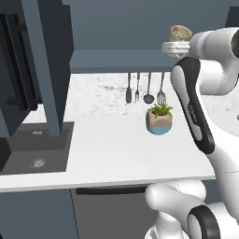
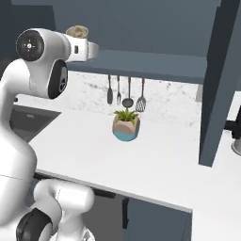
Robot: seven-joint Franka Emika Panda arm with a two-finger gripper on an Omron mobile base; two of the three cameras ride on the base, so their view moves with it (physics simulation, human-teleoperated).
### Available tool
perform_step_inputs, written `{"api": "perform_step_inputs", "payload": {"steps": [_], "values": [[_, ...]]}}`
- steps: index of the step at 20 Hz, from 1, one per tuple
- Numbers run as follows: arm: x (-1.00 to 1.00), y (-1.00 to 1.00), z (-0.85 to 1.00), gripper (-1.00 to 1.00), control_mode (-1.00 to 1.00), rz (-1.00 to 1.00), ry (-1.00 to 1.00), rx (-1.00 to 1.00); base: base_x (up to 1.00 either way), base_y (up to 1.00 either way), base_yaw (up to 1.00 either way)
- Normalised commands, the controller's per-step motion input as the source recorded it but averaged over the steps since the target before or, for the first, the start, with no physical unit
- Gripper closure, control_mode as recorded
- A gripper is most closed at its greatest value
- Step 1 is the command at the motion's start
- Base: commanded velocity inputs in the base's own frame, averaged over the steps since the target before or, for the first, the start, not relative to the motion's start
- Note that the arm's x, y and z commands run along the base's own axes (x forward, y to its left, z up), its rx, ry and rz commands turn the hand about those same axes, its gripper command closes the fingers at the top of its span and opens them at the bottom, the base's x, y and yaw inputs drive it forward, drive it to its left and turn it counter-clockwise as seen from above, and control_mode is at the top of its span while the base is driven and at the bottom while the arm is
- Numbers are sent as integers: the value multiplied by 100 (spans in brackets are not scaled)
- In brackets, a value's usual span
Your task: Gather all objects into one cabinet and sort the glasses and bowls to opposite sides.
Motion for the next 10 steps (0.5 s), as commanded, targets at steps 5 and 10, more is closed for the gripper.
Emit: {"api": "perform_step_inputs", "payload": {"steps": [5, 10], "values": [[0, 0, 0, 100, 100, 0, 0, 0, -79, 0, -1], [0, 0, 0, 100, 100, 0, 0, 0, -69, 0, -8]]}}
